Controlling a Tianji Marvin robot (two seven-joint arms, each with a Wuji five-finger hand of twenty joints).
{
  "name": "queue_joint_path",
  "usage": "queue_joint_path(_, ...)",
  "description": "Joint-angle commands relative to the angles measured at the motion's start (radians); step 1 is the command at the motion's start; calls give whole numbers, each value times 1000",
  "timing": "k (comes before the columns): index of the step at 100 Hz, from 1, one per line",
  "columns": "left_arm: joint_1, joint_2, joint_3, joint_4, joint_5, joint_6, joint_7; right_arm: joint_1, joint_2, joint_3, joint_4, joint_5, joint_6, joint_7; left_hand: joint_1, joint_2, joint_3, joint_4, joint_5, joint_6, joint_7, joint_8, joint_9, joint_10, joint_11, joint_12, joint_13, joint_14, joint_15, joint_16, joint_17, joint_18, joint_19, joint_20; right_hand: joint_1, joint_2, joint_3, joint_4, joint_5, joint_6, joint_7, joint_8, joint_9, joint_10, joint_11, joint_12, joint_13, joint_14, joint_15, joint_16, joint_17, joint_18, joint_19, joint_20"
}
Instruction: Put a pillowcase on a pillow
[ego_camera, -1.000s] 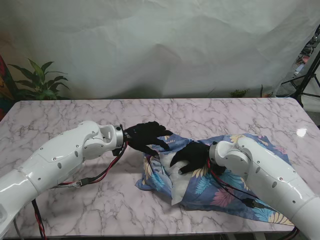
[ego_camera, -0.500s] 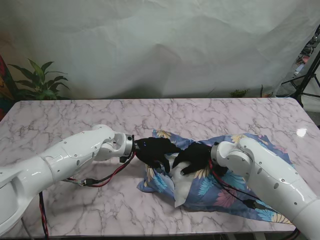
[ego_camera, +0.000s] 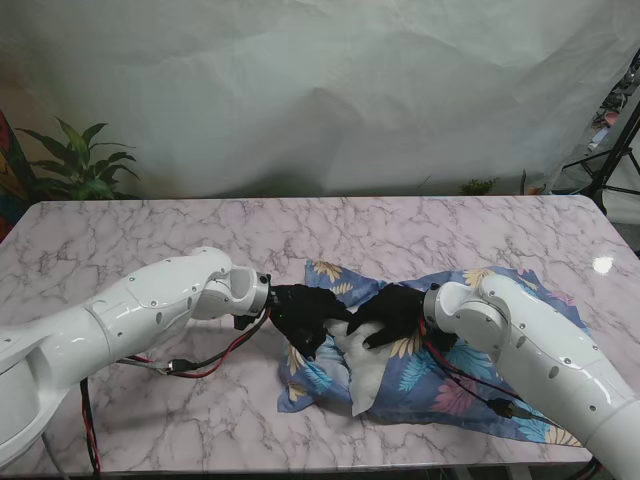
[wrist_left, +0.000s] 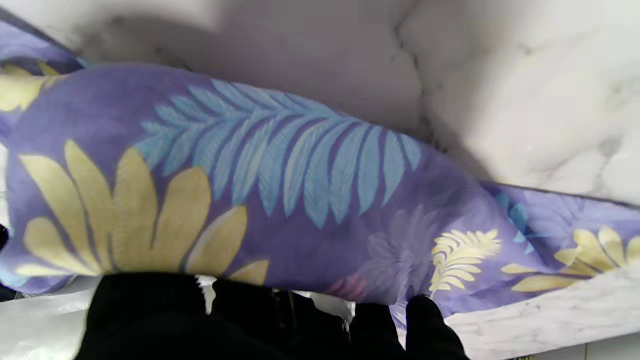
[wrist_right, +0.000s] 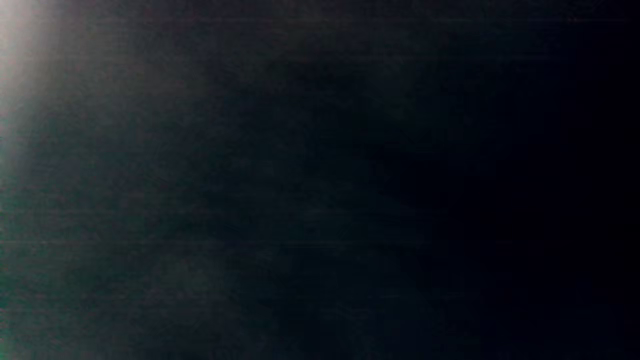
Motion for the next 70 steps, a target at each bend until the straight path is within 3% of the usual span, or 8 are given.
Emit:
queue_joint_path(1, 1, 24, -3, -13, -3, 5, -35, -7, 11, -10, 44, -11, 10, 12, -51, 35, -25, -24, 82, -51, 180, 114, 33, -118, 65, 89, -32, -22, -2, 31, -6, -15, -34, -21, 5, 17, 40, -7, 25, -16, 56, 18, 39, 25, 44, 16, 26, 13, 0, -2, 9, 36, 15, 13)
queue_joint_path(15, 3, 49, -16, -43, -26, 37, -89, -5, 12, -14, 52, -9, 10, 10, -74, 19, -26, -25, 91, -45, 346, 257, 65, -119, 142, 123, -31, -33, 22, 106, -7, -15, -25, -12, 4, 18, 39, -7, 25, -16, 56, 18, 39, 23, 44, 16, 26, 14, 0, -1, 10, 37, 15, 14)
queue_joint_path(34, 15, 75, -40, -79, -6, 85, -114, -11, 13, -8, 37, -4, 16, 25, -1, -130, 7, 4, 37, -18, 385, 536, 85, -89, 240, 176, -21, -16, 77, 259, -15, -6, 5, 53, 3, 21, 37, -8, 25, -17, 56, 18, 40, 24, 43, 16, 26, 13, 0, -1, 9, 37, 14, 13)
queue_joint_path(39, 24, 78, -54, -78, -2, 89, -110, -12, 14, -7, 34, -4, 16, 28, 18, -175, 73, 13, 18, 30, 383, 643, 95, -57, 292, 194, 35, 22, 126, 269, -9, 0, 23, 94, 3, 21, 37, -7, 25, -17, 56, 18, 40, 24, 43, 16, 26, 15, 0, -1, 9, 37, 14, 13)
queue_joint_path(44, 37, 79, -73, -75, -3, 91, -106, -13, 14, -6, 33, -5, 16, 28, -20, -239, 273, 7, 8, 80, 388, 740, 111, -17, 355, 193, 95, 62, 168, 260, 26, 10, 39, 99, 3, 20, 36, -7, 24, -17, 55, 18, 40, 25, 43, 16, 26, 14, 0, -1, 9, 38, 14, 13)
queue_joint_path(51, 57, 78, -104, -66, -5, 93, -94, -14, 13, -5, 33, -7, 16, 26, -7, -295, 455, 11, 12, 174, 411, 824, 325, 33, 372, 137, 304, 111, 228, 227, 145, 47, 113, 94, 2, 20, 35, -8, 25, -16, 55, 18, 41, 24, 44, 16, 26, 15, 0, -1, 9, 38, 14, 13)
queue_joint_path(60, 81, 70, -141, -41, -35, 92, -85, -15, 13, -3, 34, -8, 18, 25, 88, -346, 578, 7, -2, 340, 430, 914, 575, -4, 379, 86, 564, 117, 294, 203, 254, 70, 315, 111, 1, 18, 33, -8, 24, -17, 55, 17, 38, 22, 42, 16, 25, 14, 0, -1, 8, 38, 14, 13)
queue_joint_path(70, 116, 70, -199, -36, -110, 117, -133, -16, 14, -2, 32, -9, 18, 28, 241, -372, 531, 6, -35, 496, 418, 950, 745, -68, 373, 161, 728, 97, 376, 246, 284, 106, 612, 100, 1, 17, 33, -7, 24, -16, 55, 17, 39, 25, 42, 16, 25, 14, 0, -1, 8, 39, 13, 13)
